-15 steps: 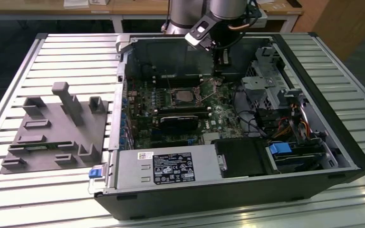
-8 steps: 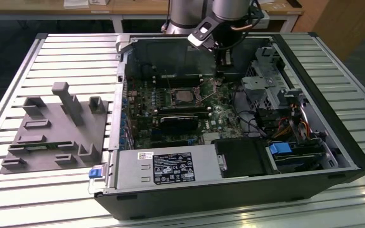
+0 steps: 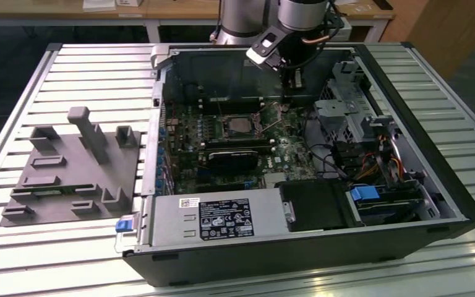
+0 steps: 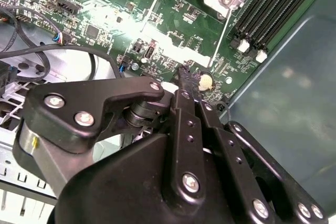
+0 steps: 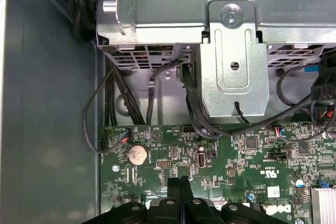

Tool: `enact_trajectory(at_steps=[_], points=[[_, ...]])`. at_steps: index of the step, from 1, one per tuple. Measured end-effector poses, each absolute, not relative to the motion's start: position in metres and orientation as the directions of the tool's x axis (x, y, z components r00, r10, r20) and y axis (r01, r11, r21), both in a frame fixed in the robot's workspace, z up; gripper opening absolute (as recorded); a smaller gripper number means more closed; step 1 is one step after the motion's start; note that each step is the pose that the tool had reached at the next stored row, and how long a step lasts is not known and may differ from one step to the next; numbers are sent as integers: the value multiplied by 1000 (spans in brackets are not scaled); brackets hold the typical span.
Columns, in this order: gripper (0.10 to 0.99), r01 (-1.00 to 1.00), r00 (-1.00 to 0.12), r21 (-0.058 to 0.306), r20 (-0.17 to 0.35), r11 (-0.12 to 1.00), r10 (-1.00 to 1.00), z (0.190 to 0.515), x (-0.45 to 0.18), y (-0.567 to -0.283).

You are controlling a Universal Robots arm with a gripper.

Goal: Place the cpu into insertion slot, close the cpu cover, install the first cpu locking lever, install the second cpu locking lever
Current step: 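Close the cpu cover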

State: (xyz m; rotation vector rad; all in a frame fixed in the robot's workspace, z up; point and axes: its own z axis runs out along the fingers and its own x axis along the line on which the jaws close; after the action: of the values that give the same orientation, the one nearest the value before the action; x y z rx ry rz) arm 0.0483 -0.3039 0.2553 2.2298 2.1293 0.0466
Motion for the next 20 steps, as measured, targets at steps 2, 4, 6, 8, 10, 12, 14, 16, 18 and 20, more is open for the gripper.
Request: enact_trajectory(at_steps=[2,4,6,8,10,12,14,16,18,20], points=[[102,997,47,63,-21,-45,999,254,50,-304],[102,997,47,63,-23,-45,999,252,51,-304],[102,997,47,63,-25,-45,999,251,53,-304],[102,997,47,63,-27,-45,999,250,54,-304],[102,997,47,63,-29,-45,998,249,55,-304],[102,997,47,63,-32,-45,998,247,55,-305],[102,997,47,64,-38,-44,998,246,55,-305],[102,997,47,64,-42,-44,998,245,55,-306],[102,997,47,64,-45,-44,998,244,56,-307],[102,997,47,64,-48,-44,998,242,56,-309]])
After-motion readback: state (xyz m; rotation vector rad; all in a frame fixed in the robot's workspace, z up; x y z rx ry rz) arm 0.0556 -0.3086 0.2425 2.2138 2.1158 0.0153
